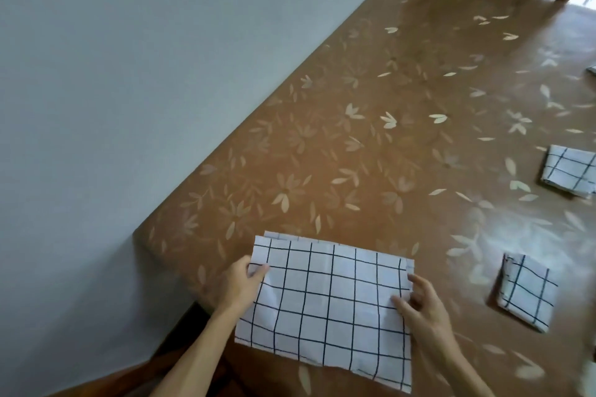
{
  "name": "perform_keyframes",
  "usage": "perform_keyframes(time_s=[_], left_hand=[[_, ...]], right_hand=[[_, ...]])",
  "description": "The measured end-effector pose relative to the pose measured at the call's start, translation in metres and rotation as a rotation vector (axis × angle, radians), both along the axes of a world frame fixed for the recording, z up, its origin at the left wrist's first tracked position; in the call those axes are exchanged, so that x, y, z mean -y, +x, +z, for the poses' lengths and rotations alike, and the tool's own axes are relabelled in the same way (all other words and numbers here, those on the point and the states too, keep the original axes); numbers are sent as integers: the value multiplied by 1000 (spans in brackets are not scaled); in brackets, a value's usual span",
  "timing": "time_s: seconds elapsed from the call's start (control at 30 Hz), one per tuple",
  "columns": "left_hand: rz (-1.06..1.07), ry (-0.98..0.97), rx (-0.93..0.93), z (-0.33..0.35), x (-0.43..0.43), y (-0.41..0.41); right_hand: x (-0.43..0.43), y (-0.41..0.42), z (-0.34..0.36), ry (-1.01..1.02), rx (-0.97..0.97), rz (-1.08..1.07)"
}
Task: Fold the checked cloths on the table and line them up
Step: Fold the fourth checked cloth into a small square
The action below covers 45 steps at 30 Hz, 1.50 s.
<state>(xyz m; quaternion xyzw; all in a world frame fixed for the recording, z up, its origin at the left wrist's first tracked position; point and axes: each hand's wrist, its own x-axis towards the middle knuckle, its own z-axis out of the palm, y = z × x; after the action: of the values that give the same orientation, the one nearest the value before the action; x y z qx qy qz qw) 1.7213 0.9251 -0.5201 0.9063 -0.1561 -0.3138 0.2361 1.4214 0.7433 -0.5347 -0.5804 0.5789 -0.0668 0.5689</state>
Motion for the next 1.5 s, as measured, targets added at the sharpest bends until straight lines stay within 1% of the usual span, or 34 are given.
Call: perform_keyframes(time_s=[0.07,0.13,0.23,0.33,0.37,0.43,0.47,0.57,0.63,0.7,0.77,0.83,0.9,1.0,1.13,1.33,1.5], left_hand=[[-37,112,62,-9,7,7],[-83,163,150,-11,13,7],[-139,162,287,-8,19,-2],[-105,82,379,-11,20,-6],[-148,84,439,-15,18,-8],[-334,69,595,-20,13,-20],[-439,31,642,-21,9,-31],[-663,-81,623,-31,-4,-70],[-722,-85,571,-40,-12,-92],[-733,-63,532,-49,-15,-103],[-748,-26,521,-56,-13,-103],[-771,13,525,-59,-10,-99],[-795,52,544,-61,-8,-95],[-827,110,553,-61,-10,-95],[-843,146,554,-64,-16,-98],[-906,170,561,-60,-29,-83],[-874,266,572,-59,-54,-61]], right_hand=[[6,2,-7,-19,-39,-17],[9,3,-11,-53,-77,-24],[5,5,-12,-157,-151,6],[-2,9,-10,-238,-216,-20],[-4,11,-9,-263,-240,-20],[-5,14,-9,-320,-285,7],[-5,14,-9,-359,-302,29],[-2,12,-10,-568,-380,136],[-3,15,-9,-680,-394,186],[-15,25,-6,-756,-318,264],[-36,39,-9,-804,-229,394],[-60,52,-20,-812,-197,541],[-78,60,-36,-812,-227,661],[-92,60,-53,-775,-282,765],[-89,49,-58,-765,-293,829],[-71,11,-58,-827,-342,933],[-55,-22,-60,-858,-379,951]])
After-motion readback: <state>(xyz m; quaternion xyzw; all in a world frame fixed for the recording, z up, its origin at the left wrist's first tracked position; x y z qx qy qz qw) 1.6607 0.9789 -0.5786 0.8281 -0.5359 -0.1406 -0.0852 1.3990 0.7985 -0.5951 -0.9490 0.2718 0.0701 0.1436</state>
